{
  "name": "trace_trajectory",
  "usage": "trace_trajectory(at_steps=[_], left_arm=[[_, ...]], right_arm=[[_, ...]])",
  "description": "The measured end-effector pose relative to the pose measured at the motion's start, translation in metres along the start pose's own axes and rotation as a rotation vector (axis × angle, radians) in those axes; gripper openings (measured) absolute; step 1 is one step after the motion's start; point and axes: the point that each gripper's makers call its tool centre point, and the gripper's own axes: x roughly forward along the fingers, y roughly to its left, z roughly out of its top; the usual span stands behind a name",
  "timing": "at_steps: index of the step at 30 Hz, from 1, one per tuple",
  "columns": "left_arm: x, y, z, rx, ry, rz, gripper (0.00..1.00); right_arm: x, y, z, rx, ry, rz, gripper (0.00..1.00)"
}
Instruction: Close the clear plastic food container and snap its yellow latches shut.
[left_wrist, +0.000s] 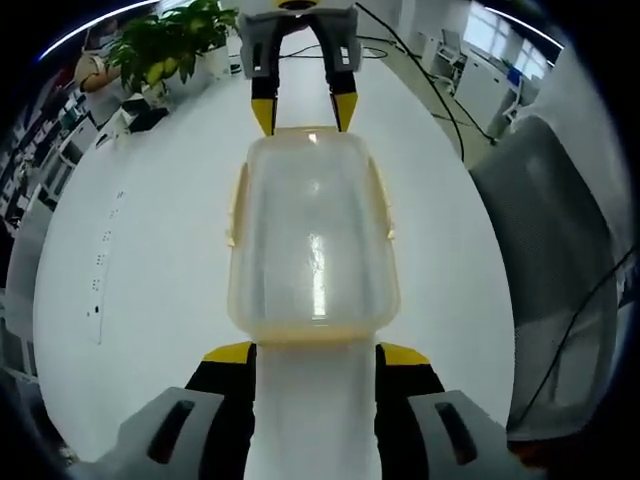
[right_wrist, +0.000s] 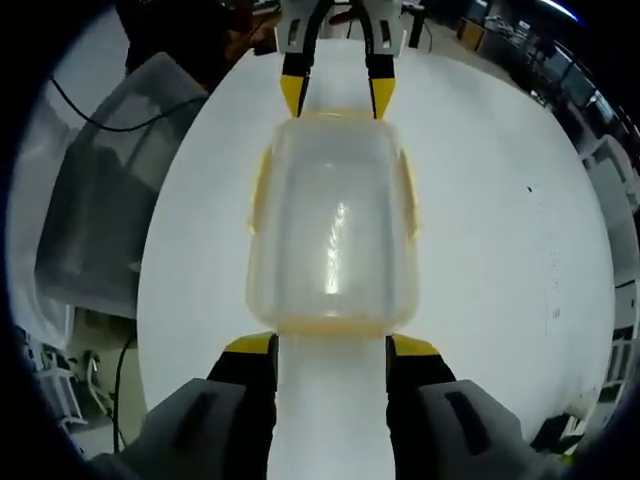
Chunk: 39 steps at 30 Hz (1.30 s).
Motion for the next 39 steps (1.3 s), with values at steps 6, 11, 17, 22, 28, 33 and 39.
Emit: trace_trajectory(at_steps=[6, 11, 17, 22, 28, 33, 39], left_arm=[[-0.004, -0.001, 0.0, -0.001, 0.001, -0.002, 0.41], [-0.01, -0.001, 0.003, -0.018, -0.009, 0.006, 0.41], [-0.022, 0.001, 0.011, -0.147, -0.07, 0.054, 0.4], [-0.027, 0.002, 0.009, -0.255, -0.102, 0.106, 0.38], [-0.026, 0.001, 0.007, -0.434, -0.171, 0.172, 0.35], [-0.025, 0.002, 0.007, -0.67, -0.277, 0.224, 0.33], [-0.021, 0.002, 0.0, -0.766, -0.319, 0.278, 0.31]], right_arm=[[-0.006, 0.001, 0.001, 0.028, -0.01, -0.004, 0.38], [-0.013, 0.002, 0.003, 0.046, -0.023, -0.011, 0.39], [-0.028, -0.004, 0.017, 0.16, -0.124, -0.066, 0.37], [-0.033, -0.013, 0.019, 0.274, -0.216, -0.116, 0.35], [-0.035, -0.015, 0.012, 0.342, -0.246, -0.167, 0.34], [-0.034, -0.02, 0.01, 0.554, -0.348, -0.199, 0.31], [-0.034, -0.022, 0.01, 0.753, -0.461, -0.205, 0.29]])
